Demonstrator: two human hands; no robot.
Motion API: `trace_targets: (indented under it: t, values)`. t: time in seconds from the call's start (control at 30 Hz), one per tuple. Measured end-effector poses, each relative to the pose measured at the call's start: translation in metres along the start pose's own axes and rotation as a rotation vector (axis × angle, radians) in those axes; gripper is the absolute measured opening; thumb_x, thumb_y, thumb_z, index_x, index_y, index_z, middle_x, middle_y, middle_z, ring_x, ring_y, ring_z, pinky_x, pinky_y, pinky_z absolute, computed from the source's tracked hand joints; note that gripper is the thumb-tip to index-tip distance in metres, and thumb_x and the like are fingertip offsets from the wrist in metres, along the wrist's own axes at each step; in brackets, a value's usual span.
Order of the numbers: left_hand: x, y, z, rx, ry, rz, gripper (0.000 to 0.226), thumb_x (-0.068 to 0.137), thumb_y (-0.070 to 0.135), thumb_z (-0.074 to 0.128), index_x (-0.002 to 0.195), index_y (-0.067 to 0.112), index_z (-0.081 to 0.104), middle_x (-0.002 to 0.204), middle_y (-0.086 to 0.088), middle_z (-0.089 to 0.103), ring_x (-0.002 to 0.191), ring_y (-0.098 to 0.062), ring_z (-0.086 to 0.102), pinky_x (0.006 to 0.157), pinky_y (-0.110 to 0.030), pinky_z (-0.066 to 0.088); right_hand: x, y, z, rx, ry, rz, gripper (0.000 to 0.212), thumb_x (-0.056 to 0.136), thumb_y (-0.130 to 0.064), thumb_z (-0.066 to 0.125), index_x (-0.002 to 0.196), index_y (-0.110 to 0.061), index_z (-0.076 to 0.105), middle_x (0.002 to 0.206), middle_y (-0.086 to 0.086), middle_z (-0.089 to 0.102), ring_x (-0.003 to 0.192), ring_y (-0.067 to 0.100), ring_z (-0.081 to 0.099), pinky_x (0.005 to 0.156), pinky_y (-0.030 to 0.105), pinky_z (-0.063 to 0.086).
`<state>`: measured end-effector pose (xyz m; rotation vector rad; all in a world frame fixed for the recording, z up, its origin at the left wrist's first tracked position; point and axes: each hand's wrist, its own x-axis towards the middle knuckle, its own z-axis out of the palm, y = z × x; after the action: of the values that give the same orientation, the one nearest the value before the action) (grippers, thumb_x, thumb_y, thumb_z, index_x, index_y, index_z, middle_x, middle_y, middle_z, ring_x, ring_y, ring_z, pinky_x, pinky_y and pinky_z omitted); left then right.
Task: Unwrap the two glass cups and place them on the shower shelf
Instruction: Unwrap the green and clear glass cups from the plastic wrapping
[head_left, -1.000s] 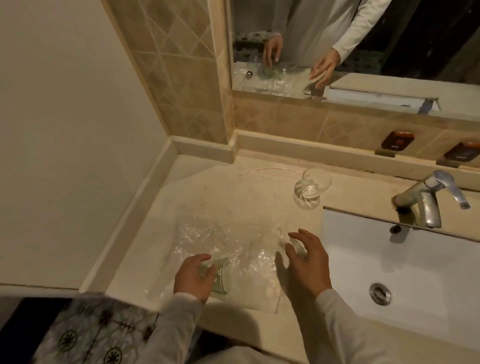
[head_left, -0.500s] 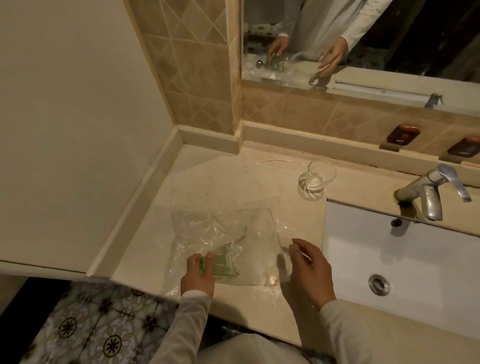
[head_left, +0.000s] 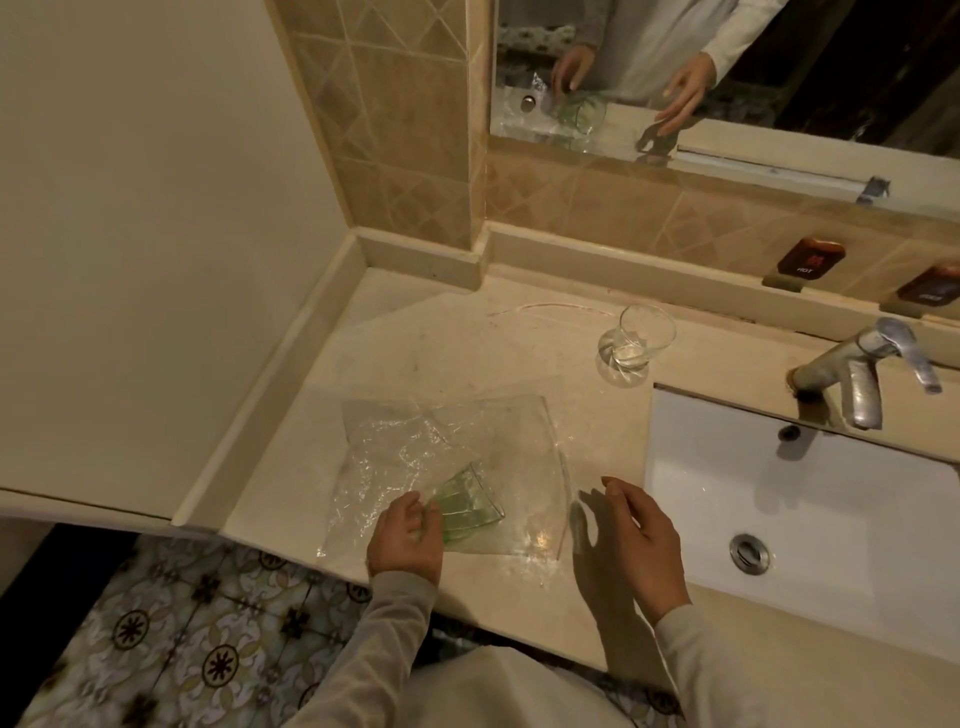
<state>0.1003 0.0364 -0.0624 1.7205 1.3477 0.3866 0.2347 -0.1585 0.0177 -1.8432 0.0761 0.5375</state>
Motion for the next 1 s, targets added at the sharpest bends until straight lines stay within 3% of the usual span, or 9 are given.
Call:
trace_targets:
  t: [0.13,0.23,0.3,0.37,0.47,0.57,0.63,0.77,1.0]
  values:
    - [-0.006,0.008,0.006,-0.255,-0.251,-0.248,0.053,0.088,0.021,0.071,0.133,0.007,0.048,0.134,-0.016,0.057,0.119,-0.028,0.058,0.104,-0.033,0.041,0.003,0.004,-0.001,0.01,0.01,0.012,0.018,0.103,-0.02,0.054,0.118,-0.018,0.065,0.105,-0.014,0.064,0.079,-0.032,0.054,0.064,-0.008,0.038]
    - [-0.017,0.004,0.017,0.302,-0.394,-0.178,0.072,0.092,0.057,0.051,0.149,0.02,0.027,0.148,-0.002,0.046,0.136,-0.026,0.044,0.116,-0.041,0.01,0.008,0.006,-0.002,0.024,0.017,0.042,0.027,0.105,-0.025,0.05,0.125,-0.016,0.067,0.114,-0.007,0.065,0.085,-0.023,0.057,0.067,-0.005,0.041]
    - [-0.022,0.002,0.025,0.549,-0.444,-0.131,0.083,0.091,0.069,0.033,0.155,0.024,0.005,0.163,0.004,0.017,0.148,-0.015,0.02,0.115,-0.054,-0.01,0.009,0.006,-0.002,0.029,0.017,0.052,0.029,0.106,-0.024,0.049,0.126,-0.015,0.067,0.115,-0.008,0.065,0.088,-0.021,0.057,0.068,-0.003,0.041]
    - [-0.025,-0.003,0.032,0.721,-0.486,-0.078,0.082,0.092,0.069,0.021,0.154,0.024,-0.007,0.164,0.008,-0.008,0.149,-0.008,-0.001,0.113,-0.061,-0.011,0.008,0.006,-0.002,0.034,0.028,0.05,0.023,0.105,-0.019,0.051,0.119,-0.016,0.069,0.108,-0.012,0.066,0.084,-0.026,0.058,0.066,-0.006,0.04]
    - [-0.031,0.0,0.036,0.842,-0.423,0.004,0.075,0.093,0.065,0.017,0.155,0.022,0.014,0.165,0.0,0.0,0.15,-0.015,0.007,0.113,-0.064,-0.002,0.007,0.005,-0.004,0.037,0.042,0.043,0.018,0.103,-0.016,0.053,0.112,-0.02,0.068,0.104,-0.014,0.065,0.081,-0.029,0.057,0.063,-0.007,0.039]
    - [-0.035,0.015,0.027,0.606,-0.153,0.273,0.066,0.084,0.056,0.038,0.108,0.005,0.072,0.123,-0.022,0.064,0.109,-0.035,0.064,0.098,-0.059,0.035,0.01,0.005,-0.009,0.03,0.038,0.057,0.026,0.105,-0.023,0.051,0.121,-0.015,0.068,0.113,-0.007,0.067,0.085,-0.022,0.058,0.066,-0.005,0.04]
    - [-0.03,0.013,0.023,0.398,-0.034,0.469,0.049,0.081,0.043,0.053,0.091,-0.002,0.072,0.095,-0.02,0.07,0.084,-0.036,0.069,0.081,-0.046,0.051,0.011,0.006,-0.013,0.05,0.039,0.066,0.028,0.105,-0.024,0.051,0.124,-0.014,0.069,0.118,-0.003,0.066,0.084,-0.026,0.057,0.067,-0.007,0.039]
    - [-0.028,0.015,0.022,0.229,-0.224,0.373,0.051,0.084,0.016,0.069,0.127,-0.007,0.056,0.121,-0.023,0.065,0.11,-0.037,0.064,0.095,-0.044,0.052,0.009,0.007,-0.014,0.072,0.046,0.058,0.024,0.103,-0.014,0.054,0.121,-0.007,0.069,0.107,-0.006,0.069,0.079,-0.03,0.057,0.066,-0.007,0.039]
    - [-0.033,0.004,0.035,0.66,-0.243,0.445,0.069,0.084,0.061,0.038,0.129,0.014,0.063,0.143,-0.016,0.051,0.127,-0.033,0.052,0.105,-0.049,0.04,0.009,0.003,-0.017,0.119,0.034,0.037,0.023,0.103,-0.008,0.053,0.121,-0.002,0.067,0.1,-0.008,0.065,0.073,-0.028,0.057,0.063,-0.006,0.04]
